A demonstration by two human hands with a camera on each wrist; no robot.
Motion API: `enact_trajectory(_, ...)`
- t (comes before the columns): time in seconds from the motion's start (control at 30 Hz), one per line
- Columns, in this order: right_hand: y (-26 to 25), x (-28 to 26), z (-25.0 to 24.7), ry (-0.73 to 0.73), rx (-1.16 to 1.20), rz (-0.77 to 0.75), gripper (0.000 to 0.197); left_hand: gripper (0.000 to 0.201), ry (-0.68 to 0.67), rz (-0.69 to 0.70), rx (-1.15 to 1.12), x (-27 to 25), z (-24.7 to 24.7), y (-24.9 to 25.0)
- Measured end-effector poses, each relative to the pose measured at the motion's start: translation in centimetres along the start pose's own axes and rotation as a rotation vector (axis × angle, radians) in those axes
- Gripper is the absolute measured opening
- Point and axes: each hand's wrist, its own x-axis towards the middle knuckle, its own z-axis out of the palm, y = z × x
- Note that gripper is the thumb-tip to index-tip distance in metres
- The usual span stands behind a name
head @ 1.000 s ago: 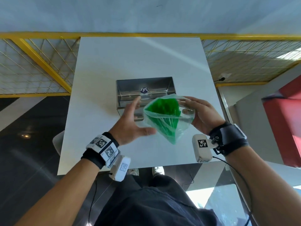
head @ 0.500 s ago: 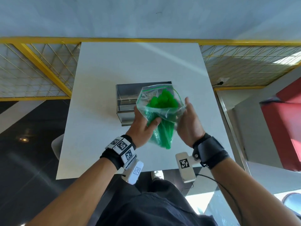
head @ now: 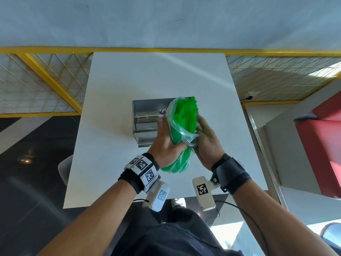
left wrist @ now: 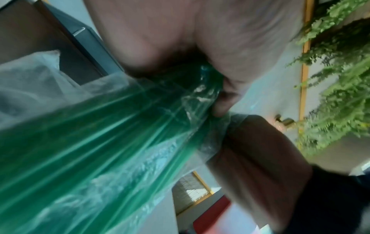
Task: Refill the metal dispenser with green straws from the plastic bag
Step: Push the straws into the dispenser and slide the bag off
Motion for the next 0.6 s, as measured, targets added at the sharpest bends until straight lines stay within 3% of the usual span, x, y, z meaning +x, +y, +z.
enact_trajectory(0.1,-0.5,-0.5,0.3,-0.062,-0.171,0.008,0.042,0.071,-0.016,-0.076,-0.082,0.4,-0.7,0.4)
enact_trajectory(0.13,-0.7,-0.7,0.2,-0.086,-0.223,0.025,0.044,0.068,-0.022,-0.097,-0.107,0.5,-0.9,0.7)
enact_trajectory(0.23,-0.2,-1.1,-0.5,-0.230,-0.423,0.078,0.075,0.042,0.001,-0.098,-0.167,0.4,-1.1,2.8)
enact_trajectory(0.27,-0.1,-1.3,-0.6,-0.276,-0.450,0.095,0.077,0.043,0.007,-0.101,-0.212,0.4,-1.0,3.7)
enact_trajectory(0.33,0.3,-1.3,-0.5,-0.315,-0.435,0.141,0.075,0.065,0.039,-0.123,-0.346,0.4,-0.8,4.7)
enact_trajectory(0.4,0.2,-1.2,0.1,-0.356,-0.474,0.136,0.062,0.073,0.112,-0.112,-0.405,0.7,-0.6,5.2)
enact_trajectory(0.47,0.3,-0.9,0.3,-0.358,-0.521,0.101,0.051,0.064,0.184,-0.104,-0.373,1.1,-0.8,5.0)
enact_trajectory(0.6,0.5,-0.2,0.4,-0.286,-0.455,0.070,0.069,0.038,0.295,-0.138,-0.366,1.3,-0.8,5.0)
